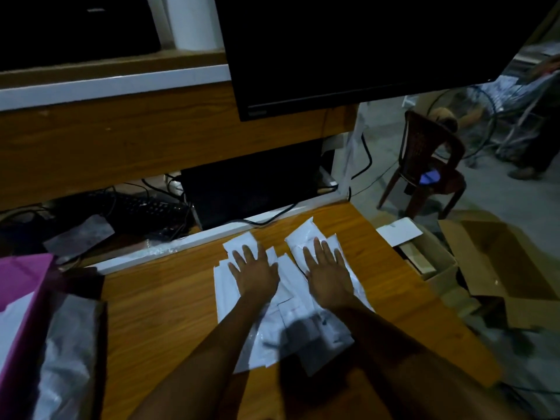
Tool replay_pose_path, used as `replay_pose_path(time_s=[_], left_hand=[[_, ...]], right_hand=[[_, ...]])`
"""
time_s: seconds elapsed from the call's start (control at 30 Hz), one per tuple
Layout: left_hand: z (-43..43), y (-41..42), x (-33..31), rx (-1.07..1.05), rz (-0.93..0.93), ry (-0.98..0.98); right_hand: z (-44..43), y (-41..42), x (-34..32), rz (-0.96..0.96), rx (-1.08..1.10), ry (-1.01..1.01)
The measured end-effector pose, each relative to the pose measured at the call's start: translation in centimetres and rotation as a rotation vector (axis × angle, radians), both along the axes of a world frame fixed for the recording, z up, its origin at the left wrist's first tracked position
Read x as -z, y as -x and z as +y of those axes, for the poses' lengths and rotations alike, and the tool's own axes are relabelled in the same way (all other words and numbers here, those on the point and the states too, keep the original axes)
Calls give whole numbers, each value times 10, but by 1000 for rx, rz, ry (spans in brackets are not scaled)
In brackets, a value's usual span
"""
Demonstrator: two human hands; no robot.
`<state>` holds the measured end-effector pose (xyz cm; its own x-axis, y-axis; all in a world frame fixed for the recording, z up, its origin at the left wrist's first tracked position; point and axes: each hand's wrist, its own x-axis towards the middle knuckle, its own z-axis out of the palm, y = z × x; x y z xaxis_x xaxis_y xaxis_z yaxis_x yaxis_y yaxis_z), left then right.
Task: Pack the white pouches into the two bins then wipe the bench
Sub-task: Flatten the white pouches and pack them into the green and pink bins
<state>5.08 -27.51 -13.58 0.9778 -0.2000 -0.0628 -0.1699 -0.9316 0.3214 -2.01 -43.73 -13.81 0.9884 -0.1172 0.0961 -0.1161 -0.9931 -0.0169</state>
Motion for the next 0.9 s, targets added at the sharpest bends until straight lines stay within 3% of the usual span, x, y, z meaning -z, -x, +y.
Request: replay_pose_path(time_s=[0.2, 0.5, 0.63, 0.9], left_hand=[[15, 2, -7, 71, -83, 160], [65, 17, -69, 228, -407, 397], [108, 45, -95, 268, -508, 460], [205, 134, -121, 170, -562, 477]], right_hand=[[4, -6, -9, 33, 46, -31], [50, 9, -68, -350, 145, -145], [102, 43, -90, -564, 100, -337], [210, 119, -108, -654, 50, -554]])
